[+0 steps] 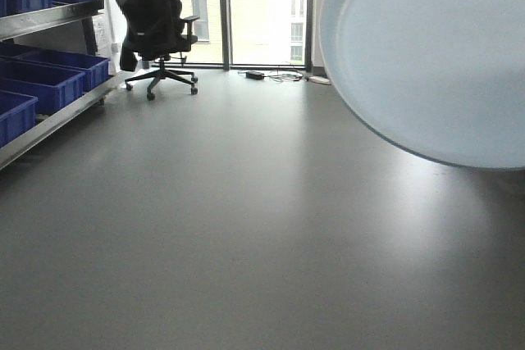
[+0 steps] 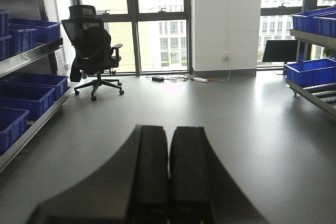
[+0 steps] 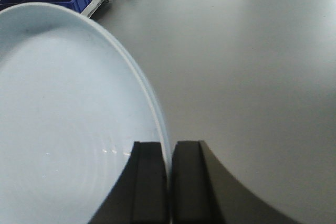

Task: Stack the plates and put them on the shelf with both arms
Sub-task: 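Drive the base up to the shelf of blue bins carrying the plates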

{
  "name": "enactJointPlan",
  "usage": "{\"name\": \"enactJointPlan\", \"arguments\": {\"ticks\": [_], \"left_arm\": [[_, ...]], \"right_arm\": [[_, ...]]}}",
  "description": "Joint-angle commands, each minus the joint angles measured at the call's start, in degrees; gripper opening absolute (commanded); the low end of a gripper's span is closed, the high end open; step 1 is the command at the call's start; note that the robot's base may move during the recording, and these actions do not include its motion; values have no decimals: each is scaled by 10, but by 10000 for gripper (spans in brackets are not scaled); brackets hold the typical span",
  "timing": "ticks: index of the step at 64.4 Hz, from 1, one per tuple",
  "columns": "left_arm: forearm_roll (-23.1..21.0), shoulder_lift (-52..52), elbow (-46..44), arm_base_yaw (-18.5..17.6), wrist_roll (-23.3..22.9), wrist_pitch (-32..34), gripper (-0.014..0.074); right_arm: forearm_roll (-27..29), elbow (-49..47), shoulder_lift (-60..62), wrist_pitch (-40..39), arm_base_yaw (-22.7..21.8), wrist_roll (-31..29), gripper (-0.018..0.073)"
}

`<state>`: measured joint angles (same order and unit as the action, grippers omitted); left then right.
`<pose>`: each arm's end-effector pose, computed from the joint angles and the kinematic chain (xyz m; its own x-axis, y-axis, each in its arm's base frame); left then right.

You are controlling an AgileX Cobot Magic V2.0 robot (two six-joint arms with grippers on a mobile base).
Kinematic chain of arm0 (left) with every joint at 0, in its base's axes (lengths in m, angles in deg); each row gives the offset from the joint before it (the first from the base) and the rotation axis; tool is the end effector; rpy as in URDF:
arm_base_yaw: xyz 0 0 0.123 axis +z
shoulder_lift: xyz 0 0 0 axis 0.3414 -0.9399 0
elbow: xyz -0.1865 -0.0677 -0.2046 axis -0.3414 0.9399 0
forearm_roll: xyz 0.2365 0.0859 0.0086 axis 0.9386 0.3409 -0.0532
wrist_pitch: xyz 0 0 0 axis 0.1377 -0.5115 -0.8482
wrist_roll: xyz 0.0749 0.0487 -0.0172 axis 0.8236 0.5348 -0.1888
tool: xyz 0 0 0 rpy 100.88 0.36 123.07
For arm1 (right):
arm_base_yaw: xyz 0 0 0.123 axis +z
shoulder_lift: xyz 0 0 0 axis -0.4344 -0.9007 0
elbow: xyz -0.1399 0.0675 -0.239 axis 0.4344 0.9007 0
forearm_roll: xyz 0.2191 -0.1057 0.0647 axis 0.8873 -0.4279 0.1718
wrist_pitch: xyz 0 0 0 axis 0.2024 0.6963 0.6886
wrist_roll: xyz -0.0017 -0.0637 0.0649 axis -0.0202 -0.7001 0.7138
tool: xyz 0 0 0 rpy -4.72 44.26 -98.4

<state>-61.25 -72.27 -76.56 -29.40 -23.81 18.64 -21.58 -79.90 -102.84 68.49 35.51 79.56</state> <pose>0.0845 -0.0137 0.2846 0.0900 0.0379 -0.9952 0.1562 0.9864 0.0517 0.1362 0.0249 0.2684 -0.3028 0.2612 -0.9166 -0.0958 0.9485 0.3019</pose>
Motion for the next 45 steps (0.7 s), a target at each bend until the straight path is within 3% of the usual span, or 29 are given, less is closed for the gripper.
{"name": "enactJointPlan", "arguments": {"ticks": [1,45], "left_arm": [[-1,-6,-20,-1,-3,51,83],[-1,-7,-20,-1,-3,51,83]], "right_arm": [[-1,-17,0,-52,-4,-2,30],[-1,-17,-1,-52,-4,-2,30]]}}
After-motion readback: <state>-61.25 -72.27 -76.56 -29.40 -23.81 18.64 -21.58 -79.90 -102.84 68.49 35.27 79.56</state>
